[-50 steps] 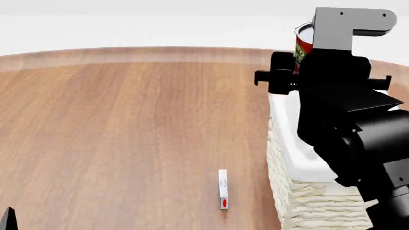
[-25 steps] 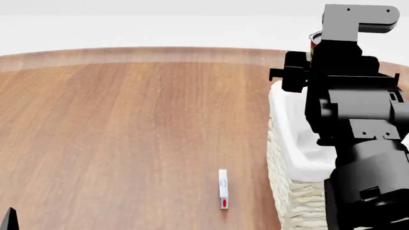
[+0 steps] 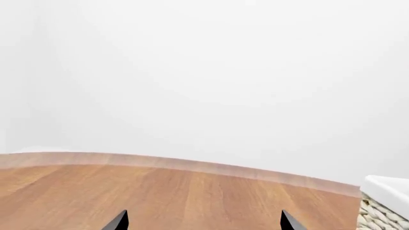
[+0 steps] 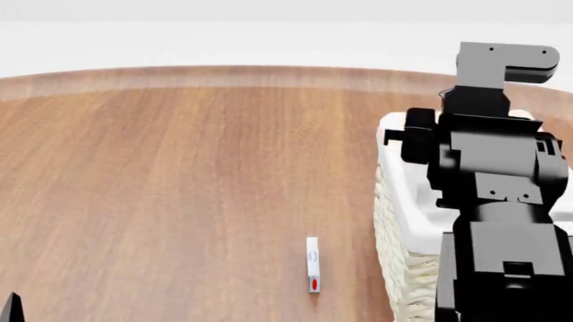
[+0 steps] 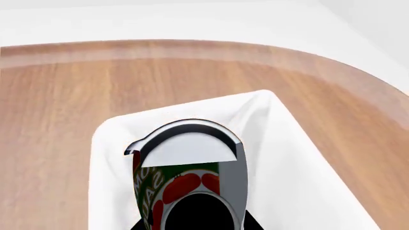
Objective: Pick up the tomato sauce, and put it in the basket.
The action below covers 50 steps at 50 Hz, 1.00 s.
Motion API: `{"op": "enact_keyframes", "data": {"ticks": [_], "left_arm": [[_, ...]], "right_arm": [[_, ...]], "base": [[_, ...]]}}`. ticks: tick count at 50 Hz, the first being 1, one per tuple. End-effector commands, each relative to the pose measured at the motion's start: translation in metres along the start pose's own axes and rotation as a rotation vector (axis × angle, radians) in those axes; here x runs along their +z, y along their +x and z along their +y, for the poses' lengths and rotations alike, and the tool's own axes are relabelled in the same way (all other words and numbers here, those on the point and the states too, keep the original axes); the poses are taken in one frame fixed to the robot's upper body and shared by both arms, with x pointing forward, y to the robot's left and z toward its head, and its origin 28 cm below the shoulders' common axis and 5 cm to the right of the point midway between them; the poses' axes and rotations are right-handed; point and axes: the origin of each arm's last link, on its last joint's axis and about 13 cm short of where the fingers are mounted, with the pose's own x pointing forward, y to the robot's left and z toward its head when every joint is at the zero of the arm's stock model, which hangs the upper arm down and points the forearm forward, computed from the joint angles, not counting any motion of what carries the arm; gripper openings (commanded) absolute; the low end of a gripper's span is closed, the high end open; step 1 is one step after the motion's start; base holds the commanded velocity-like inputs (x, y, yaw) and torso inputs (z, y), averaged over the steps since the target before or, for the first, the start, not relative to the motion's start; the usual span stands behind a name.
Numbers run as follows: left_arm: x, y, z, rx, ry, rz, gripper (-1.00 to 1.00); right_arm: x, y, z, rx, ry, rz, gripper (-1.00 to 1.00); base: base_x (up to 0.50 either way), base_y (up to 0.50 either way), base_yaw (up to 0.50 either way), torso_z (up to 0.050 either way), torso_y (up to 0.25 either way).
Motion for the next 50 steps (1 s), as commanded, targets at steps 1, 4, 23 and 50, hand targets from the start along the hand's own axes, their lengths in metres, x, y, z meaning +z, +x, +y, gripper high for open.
{"op": "enact_keyframes", "data": {"ticks": [1,4,23,50], "left_arm": [[-0.003,0.001,0.002,0.007,-0.001,0.003,1.00],[-0.004,0.001,0.002,0.005,0.002,0.005,1.00],[-0.005,0.000,0.000,0.002,0.013,-0.003,1.00],[-0.007,0.000,0.000,-0.001,0.009,0.003,1.00]], "right_arm": [[-0.002,0.000,-0.006,-0.035,-0.012,0.040,-1.00],[-0.003,0.000,-0.006,-0.039,-0.009,0.047,-1.00],[-0.012,0.003,-0.012,-0.088,-0.023,0.087,-1.00],[0.004,-0.004,-0.012,-0.092,-0.046,0.041,1.00]], "base": [[0.00,0.00,0.00,0.000,0.000],[0.00,0.00,0.00,0.000,0.000],[0.00,0.00,0.00,0.000,0.000],[0.00,0.00,0.00,0.000,0.000]]}}
